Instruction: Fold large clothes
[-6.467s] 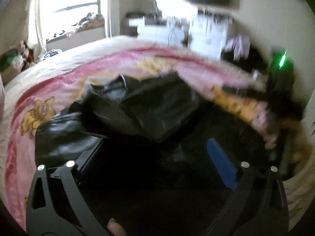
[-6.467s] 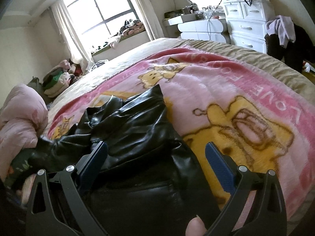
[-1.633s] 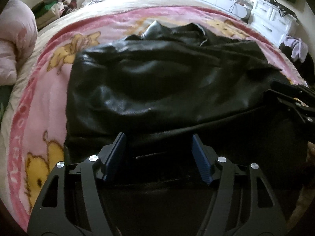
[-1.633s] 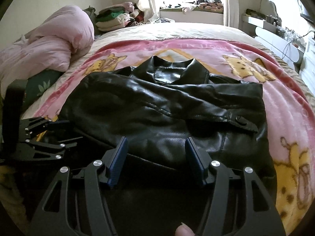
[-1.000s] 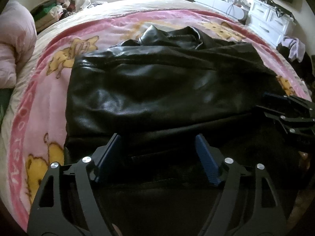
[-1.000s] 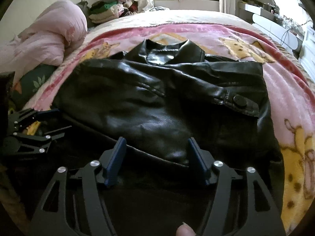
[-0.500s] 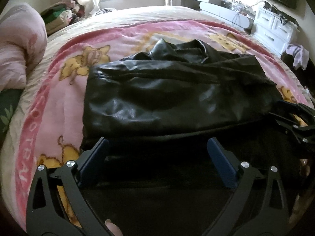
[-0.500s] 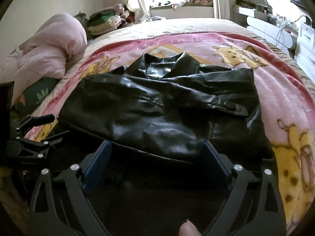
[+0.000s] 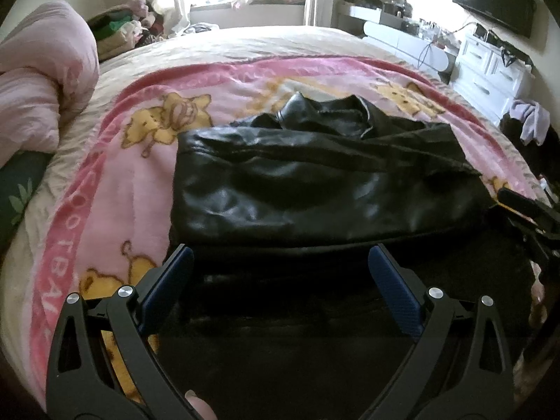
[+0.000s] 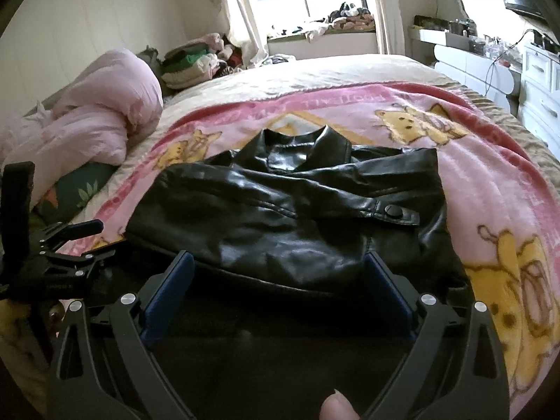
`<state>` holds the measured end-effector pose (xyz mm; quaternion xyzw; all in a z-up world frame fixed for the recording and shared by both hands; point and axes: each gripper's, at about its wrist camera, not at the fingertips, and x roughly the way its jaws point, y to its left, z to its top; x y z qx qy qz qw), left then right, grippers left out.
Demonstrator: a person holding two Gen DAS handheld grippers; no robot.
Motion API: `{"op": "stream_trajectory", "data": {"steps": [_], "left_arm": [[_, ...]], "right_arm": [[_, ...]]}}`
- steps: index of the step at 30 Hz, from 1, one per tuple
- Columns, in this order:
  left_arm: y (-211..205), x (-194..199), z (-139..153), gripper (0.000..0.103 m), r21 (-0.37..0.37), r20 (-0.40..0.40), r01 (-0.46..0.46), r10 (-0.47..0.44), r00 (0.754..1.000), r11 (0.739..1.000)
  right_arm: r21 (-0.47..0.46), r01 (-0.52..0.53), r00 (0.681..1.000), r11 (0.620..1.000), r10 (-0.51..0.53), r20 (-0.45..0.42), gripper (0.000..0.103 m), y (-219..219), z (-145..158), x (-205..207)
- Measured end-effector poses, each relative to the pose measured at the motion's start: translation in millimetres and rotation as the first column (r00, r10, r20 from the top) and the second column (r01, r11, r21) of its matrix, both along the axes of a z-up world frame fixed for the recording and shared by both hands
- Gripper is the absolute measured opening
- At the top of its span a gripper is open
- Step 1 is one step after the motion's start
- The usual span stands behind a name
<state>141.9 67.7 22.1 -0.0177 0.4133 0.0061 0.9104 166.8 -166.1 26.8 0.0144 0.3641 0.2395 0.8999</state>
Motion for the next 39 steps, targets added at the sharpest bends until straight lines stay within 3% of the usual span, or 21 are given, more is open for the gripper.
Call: {"op": "stream_trajectory", "data": {"steps": [14,23,39], "left_arm": [[-4,-32,24,0.094,0.027,0.085,-0.040,0.037,0.996,0.999],[-9,-66,18,0.094,0.017,0.083,-0.042,0.041,0.996,0.999],[-8,-102,0,0.094,0.034,0.038,-0.069,0.068,0.997,0.997]], "right_arm": [[0.016,0.008,0.999,1.000,-0.009,0.040,0.098,-14,9,-52],[0.028,0.017,0.999,0.999,-0.018,0.027,0.098,-33,12,-82],[-0.069,0.050,0.999,0.996,-0.050,0.005,0.098,-68,8,-115]]}}
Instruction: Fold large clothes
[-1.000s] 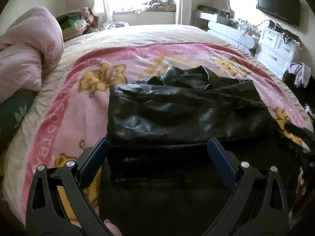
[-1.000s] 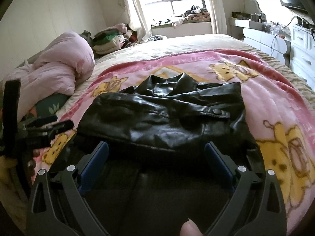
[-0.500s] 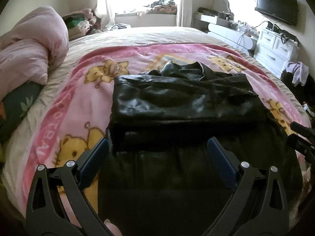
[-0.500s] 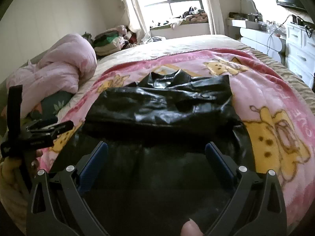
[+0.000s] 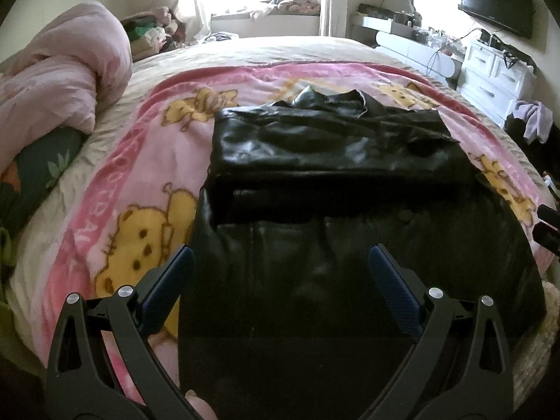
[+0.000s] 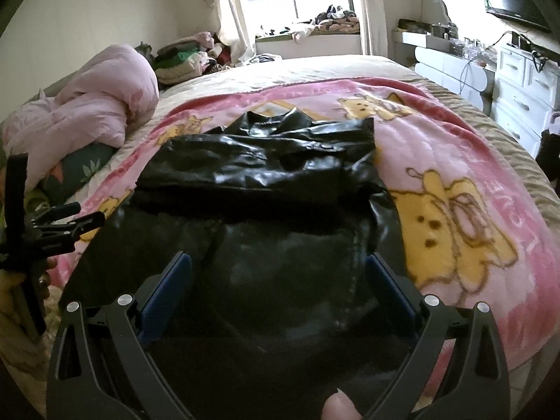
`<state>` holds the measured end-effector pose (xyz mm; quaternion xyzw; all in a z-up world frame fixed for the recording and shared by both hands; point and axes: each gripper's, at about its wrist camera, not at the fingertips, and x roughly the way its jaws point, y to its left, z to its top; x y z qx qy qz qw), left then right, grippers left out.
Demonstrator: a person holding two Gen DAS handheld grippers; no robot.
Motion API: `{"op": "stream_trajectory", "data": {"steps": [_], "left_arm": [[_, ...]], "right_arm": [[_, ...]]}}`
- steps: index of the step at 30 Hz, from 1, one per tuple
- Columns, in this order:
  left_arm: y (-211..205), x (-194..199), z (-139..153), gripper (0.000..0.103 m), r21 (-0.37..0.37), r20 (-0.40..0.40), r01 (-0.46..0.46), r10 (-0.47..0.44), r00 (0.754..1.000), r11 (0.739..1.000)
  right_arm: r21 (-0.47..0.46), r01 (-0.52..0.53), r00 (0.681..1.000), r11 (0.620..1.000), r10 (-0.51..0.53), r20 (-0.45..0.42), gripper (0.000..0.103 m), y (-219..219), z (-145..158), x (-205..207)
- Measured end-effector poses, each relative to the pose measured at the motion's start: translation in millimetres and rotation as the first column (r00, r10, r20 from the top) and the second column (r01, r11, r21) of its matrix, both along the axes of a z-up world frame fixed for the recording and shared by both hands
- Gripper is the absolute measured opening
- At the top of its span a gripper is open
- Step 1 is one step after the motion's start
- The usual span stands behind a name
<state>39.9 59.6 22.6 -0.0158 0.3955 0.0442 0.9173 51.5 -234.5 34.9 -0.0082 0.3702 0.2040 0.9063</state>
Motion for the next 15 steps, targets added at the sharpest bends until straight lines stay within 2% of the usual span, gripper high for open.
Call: {"op": "stream_trajectory", "data": {"steps": [15], "left_arm": [[19,-26,-21,0.094,-0.002,-0.071,-0.067,0.067,0.995,0.998]], "right_arm": [[-0.033,-0.013,0.998,0.999,0.010,-0.069,0.098,-13,-19,-12]]}}
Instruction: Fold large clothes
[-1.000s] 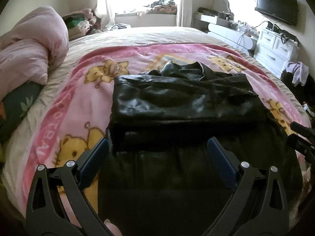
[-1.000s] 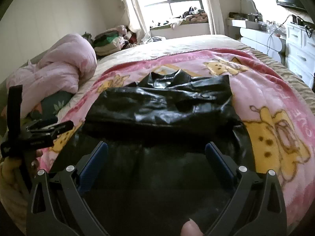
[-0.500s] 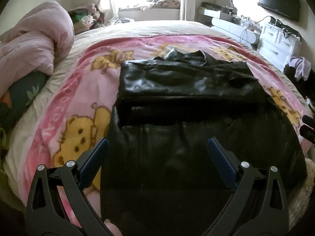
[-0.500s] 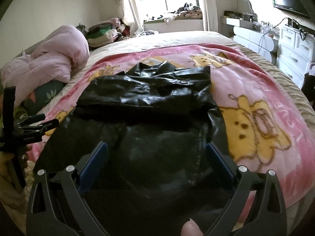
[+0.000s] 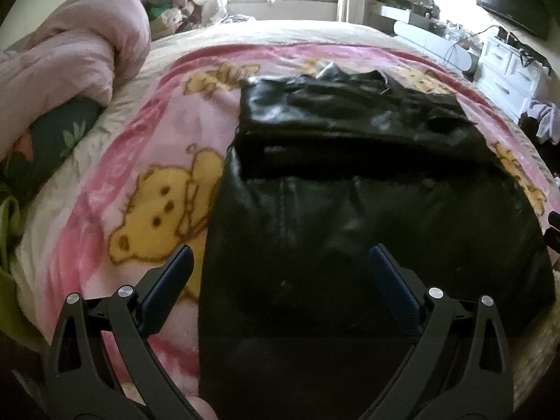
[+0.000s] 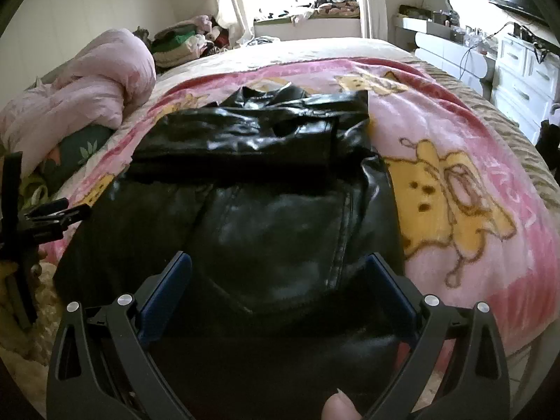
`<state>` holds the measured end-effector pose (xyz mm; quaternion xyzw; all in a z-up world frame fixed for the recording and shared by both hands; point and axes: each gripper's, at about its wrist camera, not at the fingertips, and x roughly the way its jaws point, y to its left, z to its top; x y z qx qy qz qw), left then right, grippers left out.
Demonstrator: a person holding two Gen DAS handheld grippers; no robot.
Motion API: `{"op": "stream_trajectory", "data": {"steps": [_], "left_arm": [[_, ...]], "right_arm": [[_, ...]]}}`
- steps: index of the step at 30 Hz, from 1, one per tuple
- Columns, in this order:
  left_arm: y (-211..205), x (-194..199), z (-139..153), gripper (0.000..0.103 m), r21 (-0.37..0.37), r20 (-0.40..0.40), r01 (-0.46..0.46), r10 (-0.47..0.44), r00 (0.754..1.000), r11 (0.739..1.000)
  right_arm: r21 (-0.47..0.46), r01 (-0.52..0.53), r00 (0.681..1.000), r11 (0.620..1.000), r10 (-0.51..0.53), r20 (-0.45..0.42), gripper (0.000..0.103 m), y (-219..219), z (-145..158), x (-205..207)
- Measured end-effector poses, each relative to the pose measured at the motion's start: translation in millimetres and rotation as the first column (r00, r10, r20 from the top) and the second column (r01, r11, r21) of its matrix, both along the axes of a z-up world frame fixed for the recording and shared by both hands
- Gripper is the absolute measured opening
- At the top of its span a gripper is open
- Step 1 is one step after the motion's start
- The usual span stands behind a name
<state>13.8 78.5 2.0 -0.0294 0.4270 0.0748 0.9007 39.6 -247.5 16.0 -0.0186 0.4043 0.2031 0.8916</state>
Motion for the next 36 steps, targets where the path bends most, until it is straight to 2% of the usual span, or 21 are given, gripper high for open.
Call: {"op": "stream_trajectory", "data": {"steps": [10,16,21,22,24,25,26,27,33,36], "left_arm": [[28,-22,-24,0.094,-0.018,-0.076,-0.063,0.061,0.995,0.998],[45,-31,-30,0.094,-0.126,-0.109,-0.068,0.055,0.993,0.990],[50,-34,-41,0.094,-0.227,-0.169,-0.031,-0.008,0.986,0.974],[51,-35,-45,0.094,-0.270,-0.187,-0.013,-0.040,0.982,0.963],[51,-35,-49,0.093,-0.305,-0.207,0.008,-0.075,0.975,0.952],[49,-35,-51,0.088,-0.316,-0.224,0.023,-0.098,0.970,0.948],[48,-34,-53,0.077,-0.311,-0.236,0.030,-0.108,0.966,0.950],[46,-35,-54,0.072,-0.292,-0.246,0.036,-0.111,0.963,0.956],[42,-35,-55,0.062,-0.274,-0.255,0.058,-0.131,0.958,0.960],[42,-36,-52,0.052,-0.265,-0.241,0.087,-0.153,0.958,0.960]], "right_arm": [[-0.023,0.006,0.998,1.000,-0.007,-0.061,0.098,-11,-16,-7],[-0.048,-0.005,0.997,0.999,0.001,-0.077,0.098,-15,-22,-13],[-0.044,-0.002,0.996,0.999,-0.002,-0.091,0.098,-22,-22,-17],[-0.034,-0.002,0.996,0.999,-0.001,-0.092,0.098,-24,-22,-18],[-0.014,-0.007,0.995,1.000,0.006,-0.095,0.098,-28,-20,-21],[-0.012,-0.012,0.995,1.000,0.010,-0.101,0.098,-29,-20,-22],[-0.013,-0.018,0.994,1.000,0.017,-0.109,0.098,-30,-20,-23],[-0.018,-0.031,0.992,0.999,0.028,-0.123,0.098,-31,-22,-24],[-0.039,-0.081,0.983,0.996,0.073,-0.169,0.098,-33,-27,-31],[-0.068,-0.103,0.977,0.992,0.088,-0.195,0.098,-34,-30,-30]]}}
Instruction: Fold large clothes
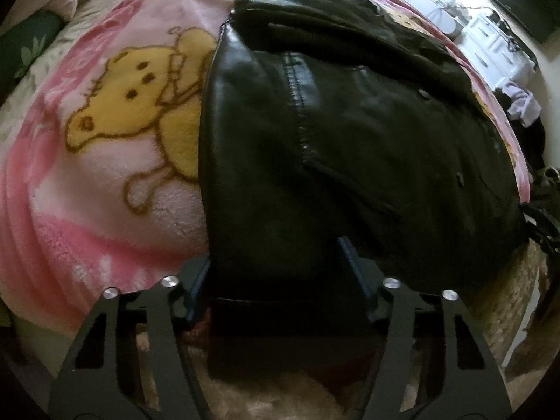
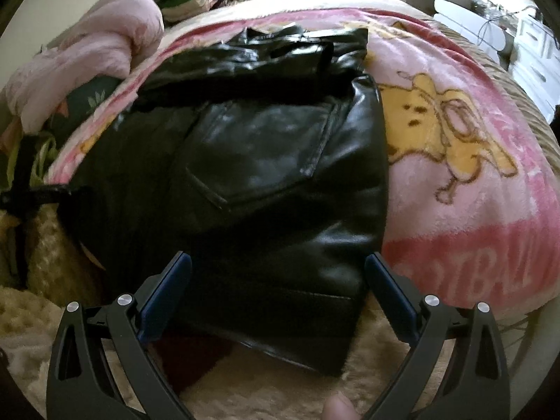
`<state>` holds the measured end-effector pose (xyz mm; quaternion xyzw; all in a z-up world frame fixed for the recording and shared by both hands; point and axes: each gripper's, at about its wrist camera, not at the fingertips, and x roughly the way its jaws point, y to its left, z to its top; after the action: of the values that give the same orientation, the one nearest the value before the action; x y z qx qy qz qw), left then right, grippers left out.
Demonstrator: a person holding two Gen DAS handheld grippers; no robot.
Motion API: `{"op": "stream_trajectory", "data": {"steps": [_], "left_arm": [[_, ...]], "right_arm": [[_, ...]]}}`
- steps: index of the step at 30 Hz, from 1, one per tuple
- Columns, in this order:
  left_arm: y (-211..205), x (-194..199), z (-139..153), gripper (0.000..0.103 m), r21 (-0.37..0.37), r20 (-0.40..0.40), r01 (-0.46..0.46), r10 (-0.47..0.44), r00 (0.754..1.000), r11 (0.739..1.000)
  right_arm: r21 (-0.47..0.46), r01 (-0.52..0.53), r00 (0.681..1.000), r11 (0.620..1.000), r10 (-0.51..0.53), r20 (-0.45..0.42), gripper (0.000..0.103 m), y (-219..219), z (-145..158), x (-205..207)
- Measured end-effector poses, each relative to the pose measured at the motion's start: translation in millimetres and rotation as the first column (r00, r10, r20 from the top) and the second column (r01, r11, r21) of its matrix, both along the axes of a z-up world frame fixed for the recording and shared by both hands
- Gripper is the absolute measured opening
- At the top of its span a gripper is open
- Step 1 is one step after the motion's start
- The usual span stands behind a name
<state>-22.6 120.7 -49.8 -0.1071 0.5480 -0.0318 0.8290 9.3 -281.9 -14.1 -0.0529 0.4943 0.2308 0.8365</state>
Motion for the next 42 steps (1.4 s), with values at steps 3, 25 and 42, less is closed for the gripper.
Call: {"op": "stream_trajectory", "data": {"steps": [3,25,42], "left_arm": [[0,-5,3,0.041,-0.003,0.018,-0.002,0.002,1.000,1.000],[22,2,37,0.008,-0.117,0.135,-0.080,0.096,0.986,0.990],[47,81,122,0.009,-0.341,0.350,-0.188,0.310,0.884,0.921]], "right_arm": [[-0.054,0.008,1.000,0.998,-0.009,-0.016,0.098,-3,-2,4],[0.328,-0.080,0.990,0.941,0.038,0.133,0.011,-30,49,14],[0.485,0.042,0.931,0.874,-0.210,0.298,0.011,-19,115,122]]}}
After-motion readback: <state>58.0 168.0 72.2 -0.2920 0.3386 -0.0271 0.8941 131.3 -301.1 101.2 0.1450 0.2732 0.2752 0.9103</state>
